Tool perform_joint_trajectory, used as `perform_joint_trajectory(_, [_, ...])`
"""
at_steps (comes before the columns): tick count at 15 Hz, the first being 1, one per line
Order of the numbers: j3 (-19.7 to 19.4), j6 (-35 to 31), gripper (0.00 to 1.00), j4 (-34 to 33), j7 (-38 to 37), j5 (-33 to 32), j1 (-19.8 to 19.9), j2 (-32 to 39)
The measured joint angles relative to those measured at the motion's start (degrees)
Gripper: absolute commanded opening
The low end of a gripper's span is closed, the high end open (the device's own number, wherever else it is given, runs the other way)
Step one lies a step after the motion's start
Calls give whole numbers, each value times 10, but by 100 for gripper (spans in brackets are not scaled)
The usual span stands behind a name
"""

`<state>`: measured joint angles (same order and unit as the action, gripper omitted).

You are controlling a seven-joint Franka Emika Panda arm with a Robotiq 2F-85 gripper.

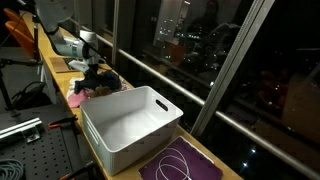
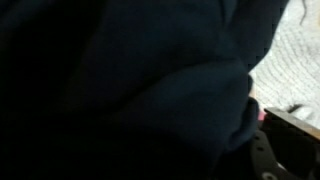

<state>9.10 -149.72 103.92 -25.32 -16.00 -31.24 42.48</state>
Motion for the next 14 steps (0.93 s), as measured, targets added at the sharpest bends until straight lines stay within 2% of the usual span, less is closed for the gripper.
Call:
perform_joint_trajectory(4, [-13,-13,0,43,-28,1,-23,-45])
perform_joint_trajectory(8, [-60,-20,0,113,-73,-17,-59,-144])
perform_joint_trajectory(11, [-96,-6,0,161,-130,-83,-78,-238])
perform_joint_trajectory(14, [-101,52,0,183,-177,-150,-71,-330])
